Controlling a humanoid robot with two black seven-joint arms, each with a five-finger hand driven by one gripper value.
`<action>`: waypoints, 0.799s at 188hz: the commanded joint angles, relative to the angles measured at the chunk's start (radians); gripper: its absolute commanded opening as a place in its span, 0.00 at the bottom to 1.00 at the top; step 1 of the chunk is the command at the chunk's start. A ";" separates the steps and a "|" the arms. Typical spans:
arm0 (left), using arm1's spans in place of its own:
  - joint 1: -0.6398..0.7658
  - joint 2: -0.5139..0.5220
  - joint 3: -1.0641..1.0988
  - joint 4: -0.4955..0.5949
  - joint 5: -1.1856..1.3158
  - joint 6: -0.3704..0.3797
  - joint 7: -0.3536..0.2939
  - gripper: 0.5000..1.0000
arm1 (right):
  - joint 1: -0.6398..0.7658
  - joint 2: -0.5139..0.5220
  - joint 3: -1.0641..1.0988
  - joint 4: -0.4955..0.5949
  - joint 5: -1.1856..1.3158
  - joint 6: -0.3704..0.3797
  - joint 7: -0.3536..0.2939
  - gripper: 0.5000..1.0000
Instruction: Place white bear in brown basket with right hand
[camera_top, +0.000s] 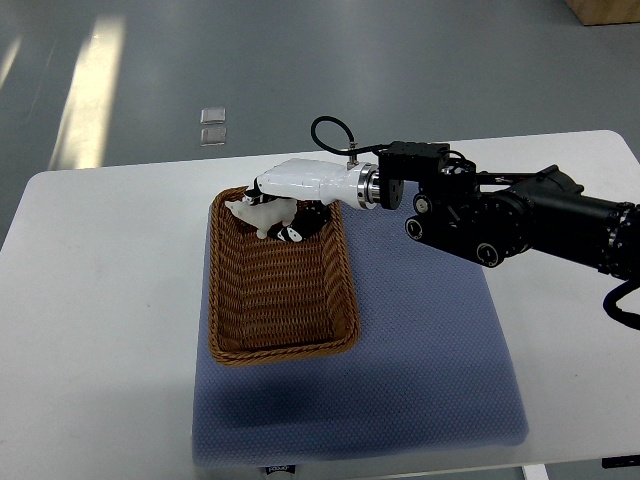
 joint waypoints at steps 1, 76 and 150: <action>0.000 0.000 0.001 0.000 0.000 0.000 0.000 1.00 | -0.003 0.000 0.000 -0.002 0.000 -0.002 -0.001 0.70; 0.000 0.000 0.003 -0.003 0.002 0.000 0.000 1.00 | -0.072 -0.016 0.103 -0.049 0.083 -0.134 -0.010 0.80; 0.000 0.000 0.004 0.000 0.002 0.000 0.000 1.00 | -0.254 -0.061 0.440 -0.218 0.426 -0.163 -0.020 0.79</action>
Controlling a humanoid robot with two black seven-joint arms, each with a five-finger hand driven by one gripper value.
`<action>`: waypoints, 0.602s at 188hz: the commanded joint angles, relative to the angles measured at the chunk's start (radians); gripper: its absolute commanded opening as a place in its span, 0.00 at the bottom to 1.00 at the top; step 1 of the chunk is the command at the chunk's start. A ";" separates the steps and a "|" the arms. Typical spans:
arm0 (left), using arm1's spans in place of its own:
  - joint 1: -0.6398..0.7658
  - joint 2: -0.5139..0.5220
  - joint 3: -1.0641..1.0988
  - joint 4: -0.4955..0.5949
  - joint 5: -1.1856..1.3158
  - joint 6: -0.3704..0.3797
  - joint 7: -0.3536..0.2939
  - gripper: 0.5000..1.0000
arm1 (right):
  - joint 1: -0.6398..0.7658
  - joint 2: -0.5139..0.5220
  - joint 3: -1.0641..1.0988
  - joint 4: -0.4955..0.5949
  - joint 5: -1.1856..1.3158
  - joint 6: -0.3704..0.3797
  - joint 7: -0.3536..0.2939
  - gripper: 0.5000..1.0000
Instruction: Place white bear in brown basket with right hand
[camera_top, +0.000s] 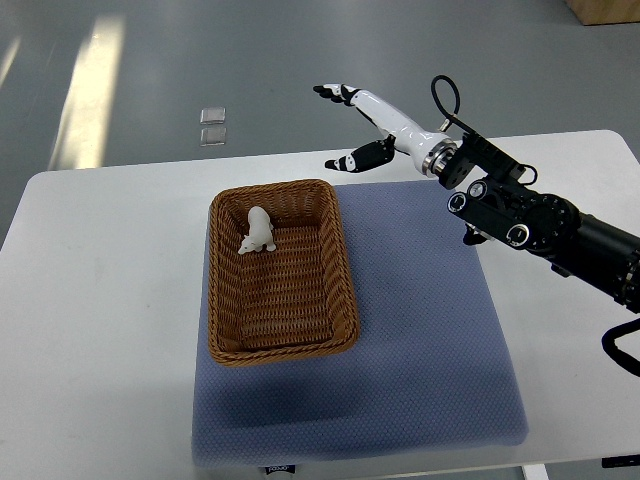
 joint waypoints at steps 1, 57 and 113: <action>0.000 0.000 0.001 0.000 0.000 0.000 0.000 1.00 | -0.042 -0.017 0.058 -0.040 0.108 -0.013 -0.006 0.79; -0.001 0.000 0.001 0.000 0.000 0.000 0.000 1.00 | -0.135 -0.020 0.158 -0.066 0.513 -0.057 -0.029 0.79; -0.003 0.000 0.001 -0.001 -0.002 0.000 0.000 1.00 | -0.187 -0.055 0.256 -0.059 0.781 0.016 -0.029 0.80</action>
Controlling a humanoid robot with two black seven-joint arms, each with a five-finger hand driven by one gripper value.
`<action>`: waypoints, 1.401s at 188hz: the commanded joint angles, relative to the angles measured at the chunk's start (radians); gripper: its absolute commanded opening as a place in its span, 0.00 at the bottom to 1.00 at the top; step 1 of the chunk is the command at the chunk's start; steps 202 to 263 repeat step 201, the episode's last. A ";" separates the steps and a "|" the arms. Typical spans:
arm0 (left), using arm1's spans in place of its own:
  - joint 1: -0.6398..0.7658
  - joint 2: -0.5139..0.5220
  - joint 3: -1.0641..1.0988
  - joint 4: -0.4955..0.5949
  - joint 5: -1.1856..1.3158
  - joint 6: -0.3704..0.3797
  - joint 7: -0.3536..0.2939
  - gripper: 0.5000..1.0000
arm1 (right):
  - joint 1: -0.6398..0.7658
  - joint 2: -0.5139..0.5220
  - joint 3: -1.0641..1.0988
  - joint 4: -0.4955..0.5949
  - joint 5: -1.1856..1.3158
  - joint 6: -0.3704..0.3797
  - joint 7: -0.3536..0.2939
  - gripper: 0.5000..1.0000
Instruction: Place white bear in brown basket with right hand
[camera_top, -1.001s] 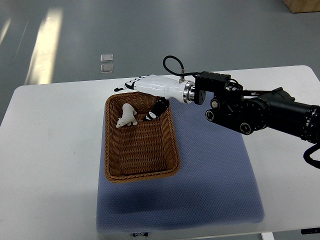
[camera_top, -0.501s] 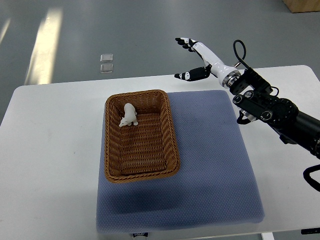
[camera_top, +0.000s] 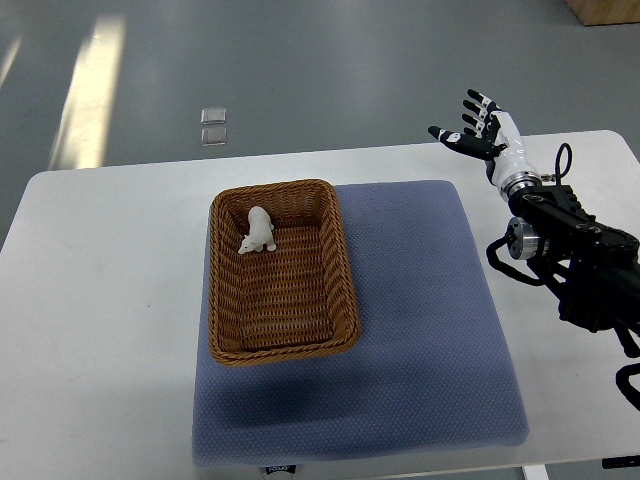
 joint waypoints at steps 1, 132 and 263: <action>0.000 0.000 0.000 0.000 -0.001 0.000 0.000 1.00 | -0.020 -0.009 0.036 0.003 0.067 0.047 0.000 0.80; 0.000 0.000 0.000 0.000 -0.001 0.000 0.000 1.00 | -0.086 0.001 0.181 0.006 0.128 0.212 0.011 0.85; -0.003 0.000 0.000 0.000 -0.001 0.000 0.000 1.00 | -0.129 0.003 0.181 0.006 0.125 0.415 0.012 0.85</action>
